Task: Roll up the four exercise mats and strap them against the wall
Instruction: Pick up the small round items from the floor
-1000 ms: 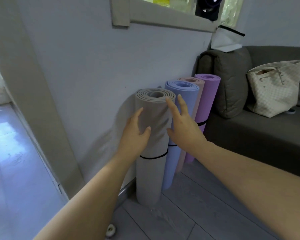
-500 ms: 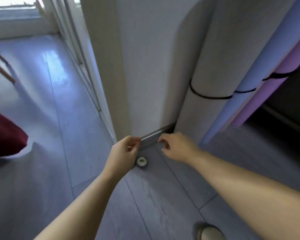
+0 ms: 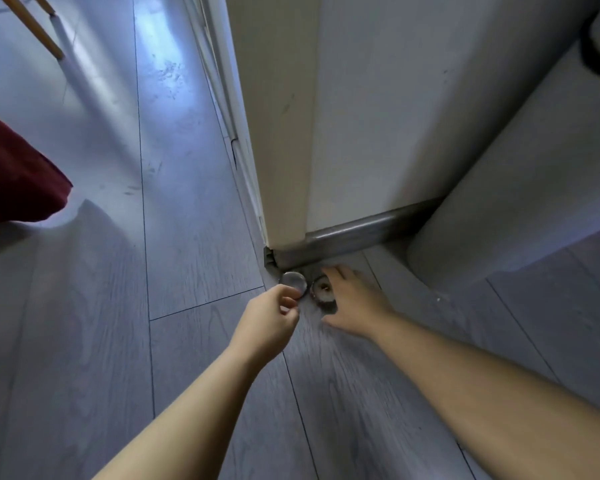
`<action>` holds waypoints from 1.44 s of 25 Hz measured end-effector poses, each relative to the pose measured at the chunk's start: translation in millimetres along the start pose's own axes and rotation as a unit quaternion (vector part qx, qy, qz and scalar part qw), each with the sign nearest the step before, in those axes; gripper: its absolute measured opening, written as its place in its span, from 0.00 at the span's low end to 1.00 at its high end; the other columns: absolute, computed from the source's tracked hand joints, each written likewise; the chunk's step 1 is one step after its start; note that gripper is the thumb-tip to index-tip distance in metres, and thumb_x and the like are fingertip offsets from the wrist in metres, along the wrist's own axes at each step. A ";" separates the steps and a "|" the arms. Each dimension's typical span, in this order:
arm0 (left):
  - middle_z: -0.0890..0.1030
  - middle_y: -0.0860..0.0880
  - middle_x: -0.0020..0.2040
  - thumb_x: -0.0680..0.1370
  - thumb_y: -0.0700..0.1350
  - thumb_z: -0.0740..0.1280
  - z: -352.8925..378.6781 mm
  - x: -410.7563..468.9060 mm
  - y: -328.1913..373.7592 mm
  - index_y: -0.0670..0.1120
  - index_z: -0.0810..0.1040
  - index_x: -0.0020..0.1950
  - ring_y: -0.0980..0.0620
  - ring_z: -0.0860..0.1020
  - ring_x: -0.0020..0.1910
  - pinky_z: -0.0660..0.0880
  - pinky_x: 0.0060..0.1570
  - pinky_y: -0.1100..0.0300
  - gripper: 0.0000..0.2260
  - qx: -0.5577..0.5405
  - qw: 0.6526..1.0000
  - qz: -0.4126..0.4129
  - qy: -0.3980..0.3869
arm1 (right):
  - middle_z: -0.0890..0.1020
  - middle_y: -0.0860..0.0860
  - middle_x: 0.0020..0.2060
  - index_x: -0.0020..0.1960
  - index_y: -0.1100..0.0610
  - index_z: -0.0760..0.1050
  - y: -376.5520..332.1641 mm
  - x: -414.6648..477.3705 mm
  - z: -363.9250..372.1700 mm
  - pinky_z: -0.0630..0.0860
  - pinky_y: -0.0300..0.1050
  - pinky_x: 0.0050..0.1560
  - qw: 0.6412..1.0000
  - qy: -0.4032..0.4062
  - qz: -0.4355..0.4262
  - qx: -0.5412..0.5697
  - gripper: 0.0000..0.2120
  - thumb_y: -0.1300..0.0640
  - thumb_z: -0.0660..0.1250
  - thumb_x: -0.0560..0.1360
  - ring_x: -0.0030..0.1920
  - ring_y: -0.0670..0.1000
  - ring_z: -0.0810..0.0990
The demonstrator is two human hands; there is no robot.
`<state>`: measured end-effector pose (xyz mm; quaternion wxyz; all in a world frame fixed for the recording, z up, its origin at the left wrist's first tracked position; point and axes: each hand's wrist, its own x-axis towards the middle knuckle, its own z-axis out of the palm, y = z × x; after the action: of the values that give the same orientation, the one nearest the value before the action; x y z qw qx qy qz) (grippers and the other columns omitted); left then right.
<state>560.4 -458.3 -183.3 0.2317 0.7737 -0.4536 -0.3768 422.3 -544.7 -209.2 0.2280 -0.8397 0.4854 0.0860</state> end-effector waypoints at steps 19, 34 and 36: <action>0.82 0.42 0.54 0.83 0.52 0.52 27.0 -19.2 -16.5 0.43 0.77 0.59 0.46 0.81 0.50 0.75 0.51 0.46 0.18 -0.727 0.627 -0.272 -0.067 | 0.75 0.44 0.59 0.67 0.49 0.69 -20.5 -11.9 -6.8 0.68 0.39 0.58 0.973 0.009 -0.176 0.151 0.35 0.34 0.69 0.65 0.59 0.44 0.71; 0.81 0.42 0.51 0.83 0.52 0.54 -17.1 -31.7 -50.4 0.43 0.75 0.61 0.47 0.80 0.48 0.74 0.53 0.45 0.17 -0.719 0.629 -0.294 0.043 | 0.71 0.55 0.64 0.64 0.56 0.72 -47.0 57.1 44.3 0.70 0.50 0.63 0.992 0.077 0.079 0.053 0.31 0.41 0.73 0.68 0.63 0.57 0.71; 0.81 0.42 0.52 0.83 0.53 0.54 -17.9 -33.1 -50.3 0.43 0.74 0.63 0.47 0.80 0.48 0.74 0.53 0.45 0.18 -0.717 0.631 -0.293 0.041 | 0.72 0.56 0.63 0.65 0.57 0.72 -42.4 55.5 43.3 0.71 0.49 0.62 0.991 0.072 0.092 0.065 0.33 0.41 0.75 0.66 0.63 0.57 0.71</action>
<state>591.1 -404.8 -195.3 0.6091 0.4705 0.2203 -0.5992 490.4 -549.6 -255.0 0.2374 -0.7790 0.5802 0.0144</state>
